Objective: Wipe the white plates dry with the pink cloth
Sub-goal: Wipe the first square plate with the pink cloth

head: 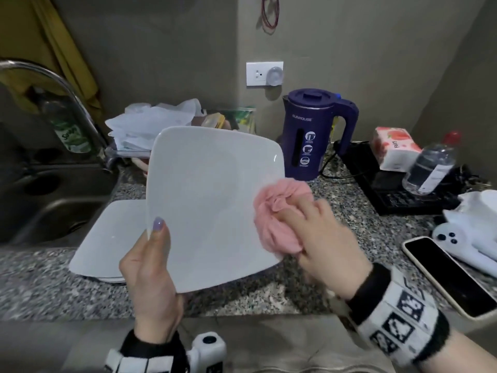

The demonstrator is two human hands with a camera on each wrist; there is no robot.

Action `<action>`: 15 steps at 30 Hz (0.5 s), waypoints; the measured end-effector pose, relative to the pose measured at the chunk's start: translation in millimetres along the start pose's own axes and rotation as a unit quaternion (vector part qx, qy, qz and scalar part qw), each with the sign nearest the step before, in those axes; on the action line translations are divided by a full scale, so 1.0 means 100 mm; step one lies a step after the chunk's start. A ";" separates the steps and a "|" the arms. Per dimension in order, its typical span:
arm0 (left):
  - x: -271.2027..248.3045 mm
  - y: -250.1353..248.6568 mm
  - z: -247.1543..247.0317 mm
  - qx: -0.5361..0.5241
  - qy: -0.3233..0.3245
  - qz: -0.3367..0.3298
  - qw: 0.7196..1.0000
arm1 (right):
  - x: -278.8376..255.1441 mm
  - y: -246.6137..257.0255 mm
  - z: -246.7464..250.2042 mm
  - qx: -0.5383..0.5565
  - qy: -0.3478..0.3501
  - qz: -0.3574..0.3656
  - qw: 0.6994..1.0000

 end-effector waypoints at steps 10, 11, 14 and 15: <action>-0.01 0.11 0.00 -0.013 0.010 0.035 0.999 | 0.50 0.73 0.38 0.053 -0.079 0.129 0.987; -0.03 0.10 0.00 -0.014 0.009 0.042 0.999 | 0.60 0.50 0.43 0.006 -0.078 0.077 0.994; -0.08 0.05 0.03 -0.031 0.008 0.048 0.998 | 0.57 -0.02 0.33 -0.037 -0.074 -0.009 0.997; -0.08 0.02 0.02 -0.032 0.010 0.041 0.999 | 0.48 -0.12 0.25 0.032 -0.073 -0.027 0.996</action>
Point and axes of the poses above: each hand's wrist, its own x-axis towards the middle knuckle, its own z-axis out of the back of the hand, y = z × x, the point moved 8 cm from there along x, towards the middle knuckle, and after that the axes turned 3 degrees about -y, right-handed, at the moved point
